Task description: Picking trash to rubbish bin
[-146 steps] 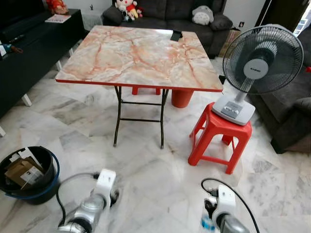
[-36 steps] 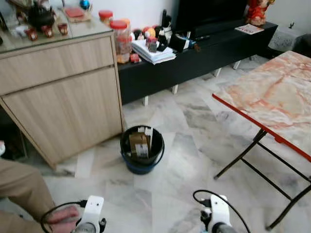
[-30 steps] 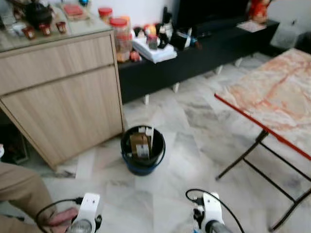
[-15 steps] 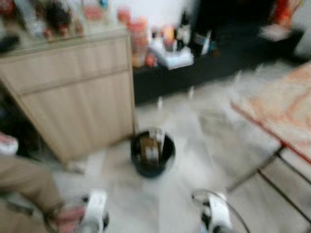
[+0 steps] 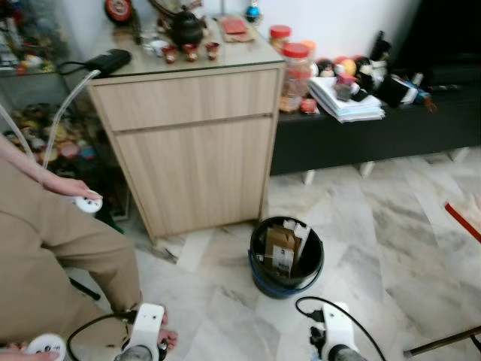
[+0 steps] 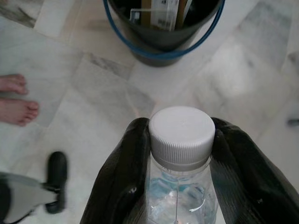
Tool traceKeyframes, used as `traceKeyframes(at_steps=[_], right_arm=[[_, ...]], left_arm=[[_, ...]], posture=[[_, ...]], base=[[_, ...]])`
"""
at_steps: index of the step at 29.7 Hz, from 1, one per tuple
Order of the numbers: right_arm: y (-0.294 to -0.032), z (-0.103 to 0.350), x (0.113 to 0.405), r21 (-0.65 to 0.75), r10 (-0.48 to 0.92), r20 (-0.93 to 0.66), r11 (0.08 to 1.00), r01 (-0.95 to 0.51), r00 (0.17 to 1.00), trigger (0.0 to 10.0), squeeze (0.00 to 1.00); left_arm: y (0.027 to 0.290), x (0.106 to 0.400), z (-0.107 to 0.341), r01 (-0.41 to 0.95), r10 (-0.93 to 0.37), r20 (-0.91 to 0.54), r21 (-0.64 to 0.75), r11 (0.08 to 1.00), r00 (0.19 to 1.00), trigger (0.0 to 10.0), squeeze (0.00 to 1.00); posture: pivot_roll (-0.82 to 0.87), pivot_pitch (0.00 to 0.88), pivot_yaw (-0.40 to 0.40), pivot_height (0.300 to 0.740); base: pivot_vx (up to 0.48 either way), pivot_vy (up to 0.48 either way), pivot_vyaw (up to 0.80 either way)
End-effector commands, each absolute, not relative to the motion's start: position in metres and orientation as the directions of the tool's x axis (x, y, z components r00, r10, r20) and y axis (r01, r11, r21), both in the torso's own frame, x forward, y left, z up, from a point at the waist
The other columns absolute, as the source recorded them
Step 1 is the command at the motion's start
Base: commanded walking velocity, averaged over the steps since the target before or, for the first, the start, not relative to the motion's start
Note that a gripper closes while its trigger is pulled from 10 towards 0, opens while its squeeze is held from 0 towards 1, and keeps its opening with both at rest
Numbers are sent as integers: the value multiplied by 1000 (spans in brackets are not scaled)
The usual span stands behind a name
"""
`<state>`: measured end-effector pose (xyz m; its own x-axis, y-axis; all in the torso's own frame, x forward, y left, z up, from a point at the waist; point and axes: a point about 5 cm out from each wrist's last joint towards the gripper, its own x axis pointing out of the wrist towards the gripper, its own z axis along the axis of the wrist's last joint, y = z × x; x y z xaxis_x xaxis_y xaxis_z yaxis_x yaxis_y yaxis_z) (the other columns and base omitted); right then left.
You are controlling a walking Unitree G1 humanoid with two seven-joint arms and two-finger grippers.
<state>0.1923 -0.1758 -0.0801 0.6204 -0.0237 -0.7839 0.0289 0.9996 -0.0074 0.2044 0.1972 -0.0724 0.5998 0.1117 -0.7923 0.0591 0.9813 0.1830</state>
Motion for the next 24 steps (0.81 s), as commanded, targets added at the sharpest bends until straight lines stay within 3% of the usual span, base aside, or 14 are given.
traceKeyframes(at_steps=[1,7,18,24], right_arm=[[-167,-77,200,21,-4,-773,999,33,634,10000,0],[-167,-76,201,38,-6,-768,998,55,641,10000,0],[-165,-74,205,64,9,-755,996,59,656,10000,0],[-165,-74,205,63,15,-751,997,50,660,10000,0]], left_arm=[[204,199,-74,60,132,-803,204,977,581,10000,0],[204,199,-74,60,132,-804,204,977,580,10000,0],[204,200,-74,54,133,-802,202,978,582,10000,0],[204,200,-74,53,135,-802,203,978,582,10000,0]], posture=[[102,64,-80,740],[103,61,-80,740],[107,72,-84,740],[105,75,-84,740]], base=[[247,0,0],[247,0,0],[248,0,-800],[249,0,0]])
